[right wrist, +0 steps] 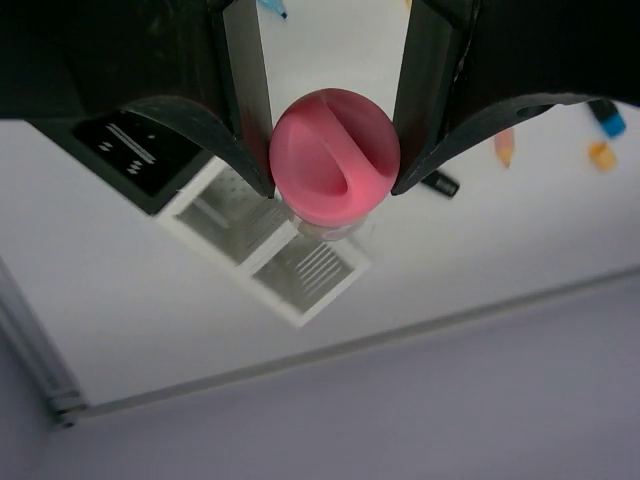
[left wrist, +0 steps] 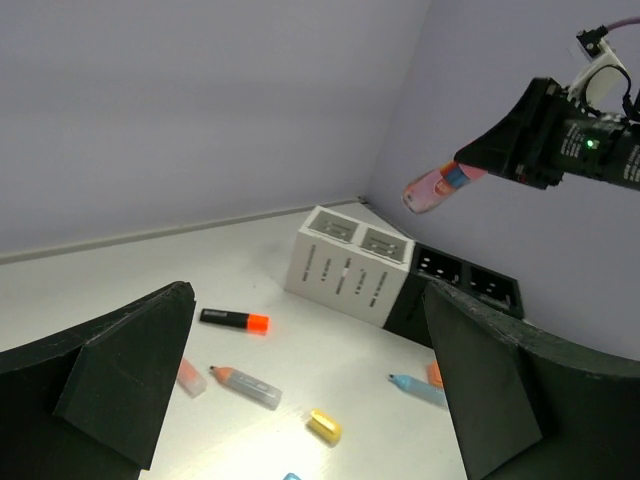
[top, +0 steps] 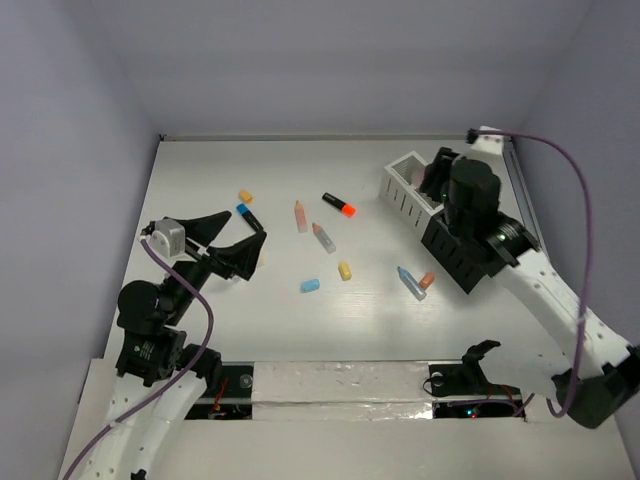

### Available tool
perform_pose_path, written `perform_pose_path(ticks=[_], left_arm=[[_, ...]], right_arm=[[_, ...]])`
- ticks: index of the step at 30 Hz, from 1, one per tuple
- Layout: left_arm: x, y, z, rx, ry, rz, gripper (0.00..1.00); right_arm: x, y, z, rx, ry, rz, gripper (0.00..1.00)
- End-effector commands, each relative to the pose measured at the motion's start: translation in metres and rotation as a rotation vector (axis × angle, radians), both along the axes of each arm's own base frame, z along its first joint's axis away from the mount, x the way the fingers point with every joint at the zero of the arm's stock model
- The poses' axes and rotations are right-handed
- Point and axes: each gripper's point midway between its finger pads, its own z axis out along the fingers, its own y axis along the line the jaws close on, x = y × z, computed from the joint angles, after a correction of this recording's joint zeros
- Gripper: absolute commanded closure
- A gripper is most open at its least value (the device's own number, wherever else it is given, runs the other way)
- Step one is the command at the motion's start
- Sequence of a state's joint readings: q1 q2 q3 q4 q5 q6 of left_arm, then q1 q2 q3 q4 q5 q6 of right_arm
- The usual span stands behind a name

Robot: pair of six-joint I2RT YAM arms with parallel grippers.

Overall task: Sort the stationery into containers
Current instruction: Place the stationery in the storage box.

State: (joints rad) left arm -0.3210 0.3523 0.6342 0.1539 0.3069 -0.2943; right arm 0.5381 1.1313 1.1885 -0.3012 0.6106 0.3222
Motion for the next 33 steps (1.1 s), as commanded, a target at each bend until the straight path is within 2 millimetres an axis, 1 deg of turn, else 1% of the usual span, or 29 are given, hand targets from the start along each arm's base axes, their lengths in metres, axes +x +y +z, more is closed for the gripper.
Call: perform_pose_path(ticks=[1,2,3,4,5,6,7,8,10,11,12,13,17,20,21,23,25,26,27,29,33], left_arm=[[-0.027,-0.010,0.037,-0.010,-0.115,-0.095,0.01],[-0.031,-0.015,0.037,-0.006,-0.118,-0.126,0.01],[-0.039,-0.024,0.037,0.011,-0.125,-0.192,0.01],[-0.047,-0.033,0.038,0.016,-0.137,-0.250,0.01],[-0.053,-0.039,0.037,0.025,-0.139,-0.298,0.01],[-0.062,-0.049,0.035,0.046,-0.146,-0.377,0.01],[-0.068,-0.053,0.035,0.056,-0.154,-0.416,0.01],[-0.074,-0.058,0.035,0.060,-0.157,-0.455,0.01],[-0.081,-0.061,0.035,0.069,-0.163,-0.489,0.01],[-0.081,-0.060,0.036,0.070,-0.165,-0.483,0.01],[-0.081,-0.059,0.038,0.062,-0.169,-0.471,0.01],[-0.079,-0.057,0.036,0.064,-0.160,-0.456,0.01],[-0.082,-0.055,0.038,0.064,-0.172,-0.444,0.01],[-0.080,-0.054,0.037,0.064,-0.166,-0.431,0.01],[-0.076,-0.052,0.037,0.061,-0.161,-0.407,0.01],[-0.071,-0.050,0.034,0.064,-0.142,-0.379,0.01],[-0.065,-0.048,0.032,0.062,-0.124,-0.348,0.01],[-0.062,-0.047,0.031,0.062,-0.116,-0.335,0.01],[-0.058,-0.046,0.030,0.060,-0.106,-0.315,0.01],[-0.057,-0.045,0.030,0.060,-0.105,-0.306,0.01],[-0.055,-0.044,0.028,0.061,-0.097,-0.296,0.01]], right_arm=[[-0.023,-0.056,-0.016,-0.083,0.062,-0.254,0.87],[-0.028,-0.066,-0.017,-0.085,0.069,-0.288,0.87],[-0.037,-0.073,-0.022,-0.085,0.096,-0.309,0.87],[-0.045,-0.085,-0.015,-0.070,0.077,-0.351,0.88],[-0.050,-0.094,-0.017,-0.068,0.076,-0.374,0.88],[-0.056,-0.099,-0.018,-0.064,0.078,-0.390,0.89],[-0.063,-0.105,-0.015,-0.045,0.068,-0.403,0.89],[-0.066,-0.112,-0.016,-0.037,0.071,-0.424,0.89],[-0.073,-0.119,-0.026,-0.032,0.105,-0.444,0.89],[-0.075,-0.122,-0.029,-0.034,0.117,-0.454,0.89],[-0.080,-0.127,-0.037,-0.040,0.146,-0.474,0.89],[-0.082,-0.130,-0.041,-0.044,0.159,-0.490,0.89],[-0.089,-0.142,-0.051,-0.056,0.189,-0.539,0.90],[-0.089,-0.146,-0.062,-0.056,0.213,-0.551,0.90],[-0.087,-0.145,-0.065,-0.053,0.221,-0.550,0.90],[-0.088,-0.151,-0.074,-0.061,0.238,-0.570,0.90],[-0.087,-0.153,-0.078,-0.058,0.242,-0.574,0.90],[-0.086,-0.153,-0.083,-0.056,0.255,-0.571,0.90],[-0.083,-0.152,-0.085,-0.053,0.254,-0.562,0.90],[-0.080,-0.154,-0.093,-0.042,0.272,-0.561,0.90],[-0.073,-0.150,-0.110,-0.023,0.298,-0.551,0.90]])
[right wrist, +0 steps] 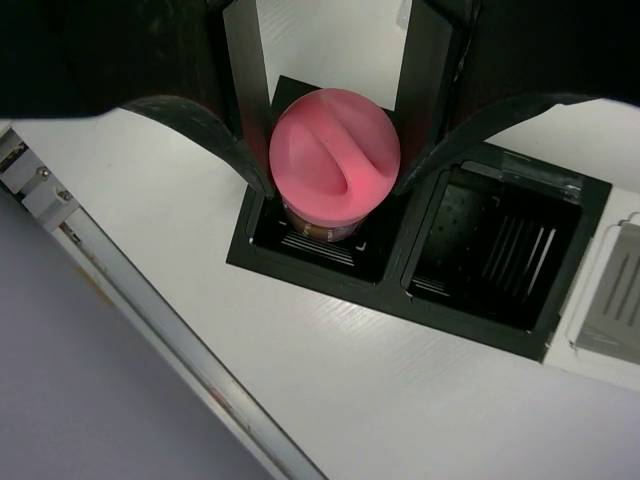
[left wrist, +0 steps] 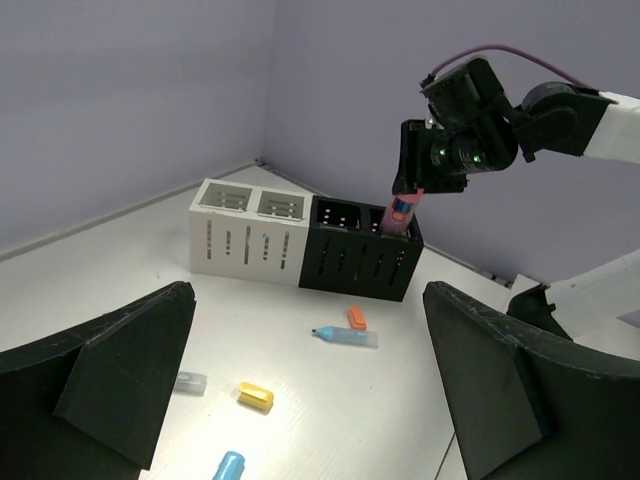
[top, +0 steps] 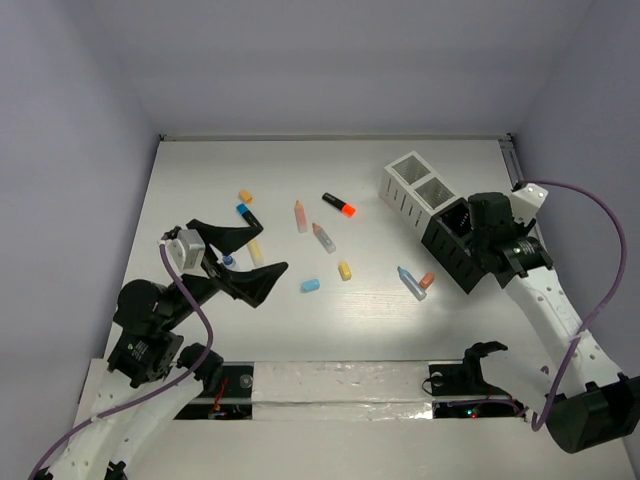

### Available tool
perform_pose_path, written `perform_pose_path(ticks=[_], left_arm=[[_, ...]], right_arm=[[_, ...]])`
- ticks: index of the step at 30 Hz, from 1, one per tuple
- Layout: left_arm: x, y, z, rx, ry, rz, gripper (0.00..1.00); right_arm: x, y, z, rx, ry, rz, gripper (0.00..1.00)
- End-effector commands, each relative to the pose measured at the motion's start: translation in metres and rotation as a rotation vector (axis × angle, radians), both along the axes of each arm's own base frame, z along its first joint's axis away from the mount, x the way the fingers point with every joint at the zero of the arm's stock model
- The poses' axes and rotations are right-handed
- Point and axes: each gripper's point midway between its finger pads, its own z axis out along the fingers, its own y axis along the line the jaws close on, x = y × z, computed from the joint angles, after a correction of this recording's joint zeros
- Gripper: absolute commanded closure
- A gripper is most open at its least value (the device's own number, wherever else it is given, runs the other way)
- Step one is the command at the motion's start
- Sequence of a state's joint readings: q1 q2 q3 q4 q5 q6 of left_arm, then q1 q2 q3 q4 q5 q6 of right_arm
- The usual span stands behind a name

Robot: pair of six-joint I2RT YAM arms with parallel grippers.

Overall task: Sort the stationery into containers
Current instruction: Place the stationery in the storage box.

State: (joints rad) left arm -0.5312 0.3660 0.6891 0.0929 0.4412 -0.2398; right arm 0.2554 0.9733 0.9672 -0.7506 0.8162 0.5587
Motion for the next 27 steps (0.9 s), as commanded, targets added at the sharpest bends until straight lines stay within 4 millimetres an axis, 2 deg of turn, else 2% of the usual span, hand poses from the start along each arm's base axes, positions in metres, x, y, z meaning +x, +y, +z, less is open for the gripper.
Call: perform_pose_path(ticks=[1,6,11,12,16,20,24,25,27], left_arm=[[-0.002,0.006,0.023,-0.032,-0.054,0.029,0.01],[0.004,0.007,0.021,-0.027,-0.038,0.053,0.01],[0.007,0.006,0.017,-0.019,-0.025,0.060,0.01],[0.008,0.006,0.018,-0.019,-0.023,0.063,0.01],[0.010,0.006,0.015,-0.012,-0.014,0.070,0.01],[0.013,0.004,0.012,-0.005,-0.003,0.070,0.01],[0.016,0.004,0.010,0.004,0.005,0.076,0.01],[0.017,0.004,0.010,0.003,0.005,0.080,0.01],[0.018,0.005,0.010,0.003,0.006,0.090,0.01]], right_arm=[[0.014,0.004,-0.003,0.041,-0.056,-0.012,0.90],[0.020,0.005,-0.022,0.069,-0.039,-0.013,0.86],[0.022,0.001,-0.026,0.072,-0.041,-0.023,0.71],[0.022,0.000,-0.025,0.067,-0.044,-0.024,0.62],[0.024,0.000,-0.022,0.058,-0.050,-0.013,0.37],[0.028,0.005,-0.004,0.069,-0.084,0.029,0.29],[0.030,0.009,0.024,0.055,-0.119,0.096,0.23],[0.033,0.013,0.038,0.065,-0.150,0.121,0.22],[0.041,0.033,0.054,0.118,-0.200,0.236,0.23]])
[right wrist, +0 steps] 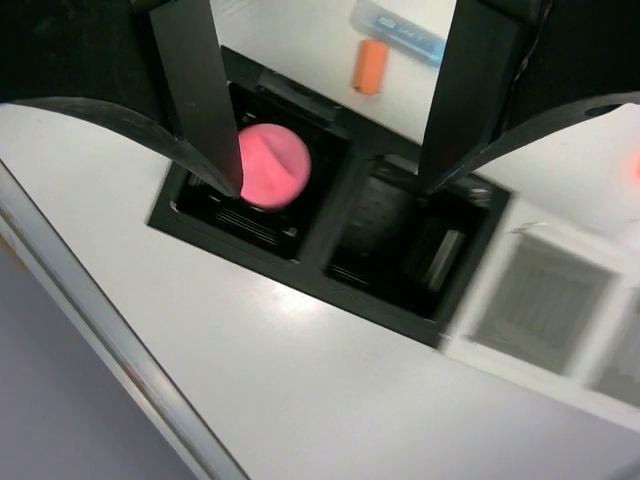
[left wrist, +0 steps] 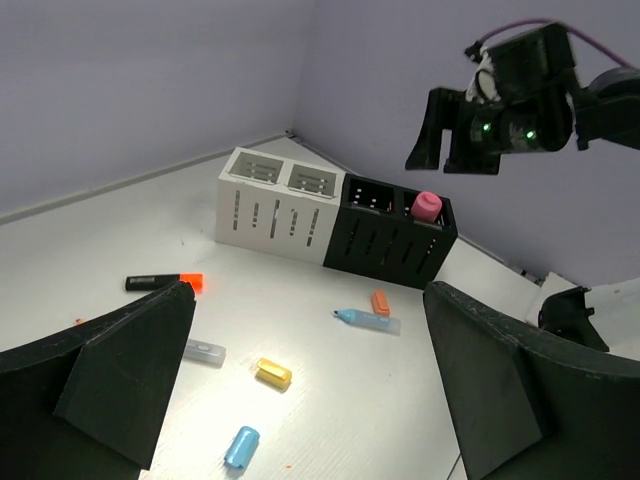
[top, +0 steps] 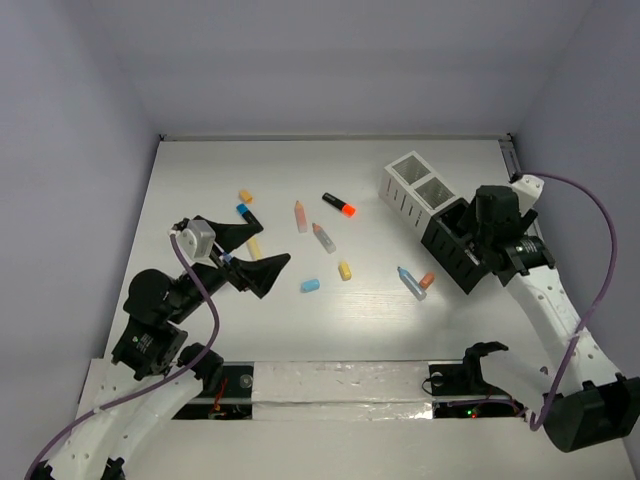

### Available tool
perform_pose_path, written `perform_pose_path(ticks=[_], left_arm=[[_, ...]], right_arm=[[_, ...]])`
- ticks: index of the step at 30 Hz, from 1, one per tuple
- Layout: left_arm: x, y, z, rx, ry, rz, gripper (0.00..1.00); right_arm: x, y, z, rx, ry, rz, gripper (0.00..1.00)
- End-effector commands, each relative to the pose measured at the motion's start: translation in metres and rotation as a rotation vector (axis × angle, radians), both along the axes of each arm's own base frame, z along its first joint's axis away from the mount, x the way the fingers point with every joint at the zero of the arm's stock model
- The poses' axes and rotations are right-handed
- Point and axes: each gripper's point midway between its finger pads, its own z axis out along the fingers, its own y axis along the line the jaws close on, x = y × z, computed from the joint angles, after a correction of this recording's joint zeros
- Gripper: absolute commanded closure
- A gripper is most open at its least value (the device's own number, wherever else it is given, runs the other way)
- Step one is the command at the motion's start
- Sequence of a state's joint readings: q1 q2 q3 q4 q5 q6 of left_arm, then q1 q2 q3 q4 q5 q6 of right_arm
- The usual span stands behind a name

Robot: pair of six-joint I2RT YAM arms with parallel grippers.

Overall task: Sort the stationery into containers
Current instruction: Place the stationery in the storage box, then pick up the stationery from the center of the board.

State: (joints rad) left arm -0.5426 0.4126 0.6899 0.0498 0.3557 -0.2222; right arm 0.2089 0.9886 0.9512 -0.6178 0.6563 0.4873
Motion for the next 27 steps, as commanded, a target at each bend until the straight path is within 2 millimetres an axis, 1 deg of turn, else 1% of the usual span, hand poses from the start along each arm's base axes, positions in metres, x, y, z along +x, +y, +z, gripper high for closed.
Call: perform_pose_path(ticks=[1,2,3,4,5,6,7,8,9,10,11,12,13,14,15,16,17,18,19,20,21,22,23,24,25,26,27], left_arm=[[-0.002,0.004,0.028,-0.031,-0.066,0.017,0.01],[-0.002,0.005,0.027,-0.030,-0.065,0.024,0.01],[0.001,0.007,0.027,-0.032,-0.063,0.040,0.01],[0.002,0.009,0.028,-0.031,-0.062,0.053,0.01],[0.004,0.011,0.027,-0.032,-0.060,0.068,0.01],[0.008,0.016,0.028,-0.038,-0.057,0.104,0.01],[0.011,0.019,0.026,-0.036,-0.052,0.129,0.01],[0.013,0.023,0.027,-0.041,-0.048,0.156,0.01],[0.020,0.034,0.028,-0.058,-0.046,0.229,0.01],[0.024,0.042,0.027,-0.063,-0.035,0.276,0.01],[0.027,0.050,0.027,-0.071,-0.027,0.324,0.01],[0.034,0.071,0.029,-0.104,-0.017,0.444,0.01],[0.036,0.082,0.029,-0.117,-0.009,0.501,0.01],[0.037,0.091,0.029,-0.133,-0.005,0.545,0.01],[0.036,0.109,0.033,-0.172,-0.009,0.629,0.01],[0.035,0.119,0.034,-0.192,-0.011,0.673,0.01],[0.033,0.128,0.036,-0.211,-0.016,0.710,0.01],[0.028,0.142,0.038,-0.253,-0.022,0.760,0.01],[0.026,0.149,0.038,-0.269,-0.025,0.792,0.01],[0.023,0.156,0.039,-0.285,-0.029,0.819,0.01],[0.019,0.165,0.040,-0.314,-0.035,0.850,0.01],[0.018,0.170,0.041,-0.325,-0.040,0.871,0.01],[0.016,0.171,0.041,-0.332,-0.041,0.873,0.01],[0.016,0.174,0.041,-0.335,-0.044,0.887,0.01],[0.016,0.175,0.041,-0.338,-0.046,0.891,0.01],[0.017,0.176,0.041,-0.335,-0.049,0.896,0.01],[0.019,0.173,0.040,-0.322,-0.046,0.884,0.01]], right_arm=[[0.021,0.028,0.061,0.064,-0.173,0.181,0.26],[0.027,0.051,0.070,0.124,-0.188,0.295,0.29],[0.033,0.071,0.077,0.157,-0.206,0.381,0.41],[0.041,0.091,0.072,0.177,-0.187,0.460,0.49],[0.038,0.133,0.075,0.210,-0.185,0.603,0.56],[0.042,0.160,0.082,0.204,-0.216,0.676,0.67],[0.047,0.186,0.069,0.170,-0.177,0.746,0.71],[0.037,0.225,0.066,0.161,-0.162,0.854,0.74],[0.037,0.254,0.075,0.181,-0.188,0.943,0.75],[0.036,0.277,0.072,0.181,-0.187,1.016,0.74],[0.032,0.309,0.057,0.205,-0.154,1.128,0.72],[0.025,0.340,0.064,0.228,-0.213,1.235,0.65],[0.019,0.359,0.061,0.241,-0.220,1.310,0.59],[0.011,0.384,0.046,0.270,-0.188,1.406,0.53],[-0.002,0.411,0.052,0.281,-0.234,1.490,0.38],[-0.008,0.427,0.055,0.260,-0.259,1.545,0.32],[-0.014,0.441,0.052,0.257,-0.263,1.589,0.26],[-0.016,0.459,0.035,0.253,-0.241,1.633,0.16],[-0.027,0.475,0.028,0.263,-0.228,1.683,0.13],[-0.028,0.489,0.032,0.272,-0.243,1.712,0.10],[-0.029,0.504,0.012,0.276,-0.211,1.736,0.06],[-0.038,0.518,0.003,0.273,-0.196,1.767,0.05],[-0.038,0.532,0.010,0.270,-0.218,1.784,0.04],[-0.036,0.541,0.005,0.255,-0.223,1.784,0.04],[-0.033,0.551,-0.022,0.231,-0.181,1.786,0.04],[-0.032,0.566,-0.011,0.227,-0.214,1.795,0.03],[-0.027,0.571,-0.020,0.212,-0.192,1.784,0.03]])
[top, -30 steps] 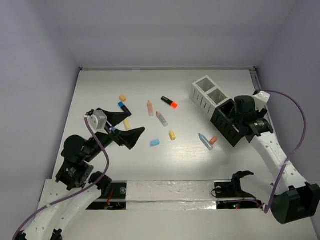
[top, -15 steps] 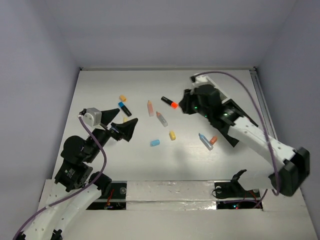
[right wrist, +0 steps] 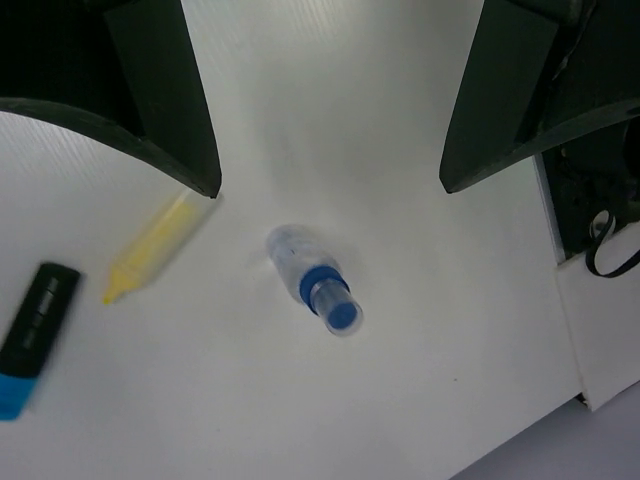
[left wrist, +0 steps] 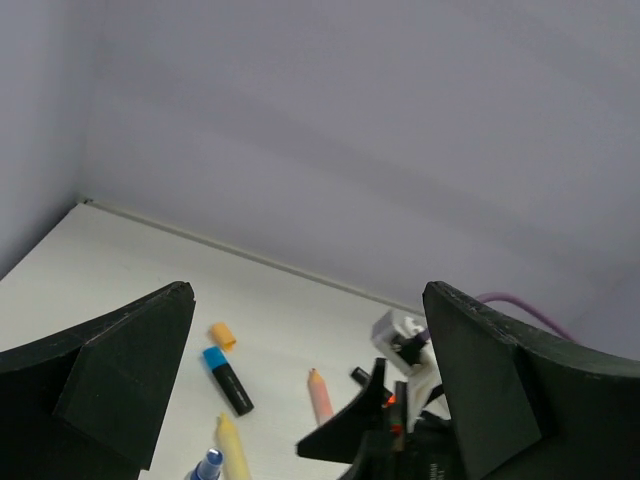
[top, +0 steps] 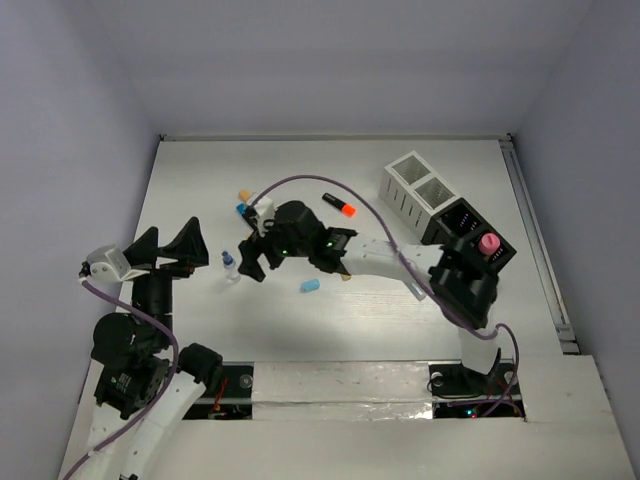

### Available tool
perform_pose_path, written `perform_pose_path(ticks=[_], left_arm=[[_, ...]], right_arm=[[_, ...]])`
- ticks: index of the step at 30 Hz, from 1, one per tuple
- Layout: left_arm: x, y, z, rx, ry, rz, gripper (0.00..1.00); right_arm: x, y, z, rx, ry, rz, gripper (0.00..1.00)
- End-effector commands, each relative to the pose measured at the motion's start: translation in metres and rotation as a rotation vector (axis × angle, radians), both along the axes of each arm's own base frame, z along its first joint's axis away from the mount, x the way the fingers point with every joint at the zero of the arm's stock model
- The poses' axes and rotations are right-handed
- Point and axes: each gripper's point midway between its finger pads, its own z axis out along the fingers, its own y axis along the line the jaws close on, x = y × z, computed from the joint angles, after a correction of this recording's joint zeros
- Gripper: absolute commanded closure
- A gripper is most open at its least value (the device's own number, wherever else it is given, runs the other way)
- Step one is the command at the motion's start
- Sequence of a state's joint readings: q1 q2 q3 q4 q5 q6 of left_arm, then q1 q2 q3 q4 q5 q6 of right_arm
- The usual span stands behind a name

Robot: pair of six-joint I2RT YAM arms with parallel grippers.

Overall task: Sort the stationery into containers
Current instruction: Pick up the stationery from the center of the board.

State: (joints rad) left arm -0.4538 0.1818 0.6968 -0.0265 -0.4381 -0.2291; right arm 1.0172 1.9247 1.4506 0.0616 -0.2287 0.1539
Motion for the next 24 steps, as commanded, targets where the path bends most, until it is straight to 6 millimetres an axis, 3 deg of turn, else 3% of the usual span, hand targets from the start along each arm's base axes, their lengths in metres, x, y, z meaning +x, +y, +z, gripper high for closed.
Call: perform_pose_path(ticks=[1,2,3,6,8,11,16,18,20,22,24], left_arm=[[-0.002,0.008,0.013,-0.033,-0.032,0.038,0.01],[0.000,0.006,0.012,-0.027,-0.027,0.031,0.01],[0.001,0.005,0.011,-0.019,-0.024,0.025,0.01],[0.003,0.000,0.012,-0.010,-0.026,0.005,0.01],[0.002,-0.003,0.013,-0.003,-0.034,-0.012,0.01],[0.003,-0.006,0.013,0.009,-0.035,-0.023,0.01],[0.005,-0.010,0.012,0.019,-0.031,-0.042,0.01],[0.004,-0.012,0.013,0.022,-0.034,-0.053,0.01],[0.006,-0.017,0.012,0.031,-0.031,-0.077,0.01],[0.008,-0.020,0.011,0.039,-0.024,-0.085,0.01],[0.007,-0.020,0.011,0.038,-0.024,-0.087,0.01]], right_arm=[[0.009,0.043,0.025,0.078,-0.113,0.042,0.03],[0.016,0.048,0.003,0.041,-0.103,0.029,0.03],[0.019,0.056,0.007,0.035,-0.121,0.021,0.03],[0.026,0.065,-0.015,-0.007,-0.120,-0.004,0.03],[0.031,0.071,-0.015,-0.004,-0.125,-0.015,0.04],[0.037,0.077,-0.040,-0.045,-0.106,-0.023,0.09],[0.036,0.090,-0.049,-0.039,-0.103,-0.019,0.18],[0.037,0.094,-0.046,-0.027,-0.103,-0.017,0.26],[0.032,0.098,-0.047,-0.031,-0.104,-0.013,0.53],[0.036,0.097,-0.043,-0.028,-0.109,-0.032,0.71],[0.037,0.095,-0.029,-0.002,-0.121,-0.052,0.75]])
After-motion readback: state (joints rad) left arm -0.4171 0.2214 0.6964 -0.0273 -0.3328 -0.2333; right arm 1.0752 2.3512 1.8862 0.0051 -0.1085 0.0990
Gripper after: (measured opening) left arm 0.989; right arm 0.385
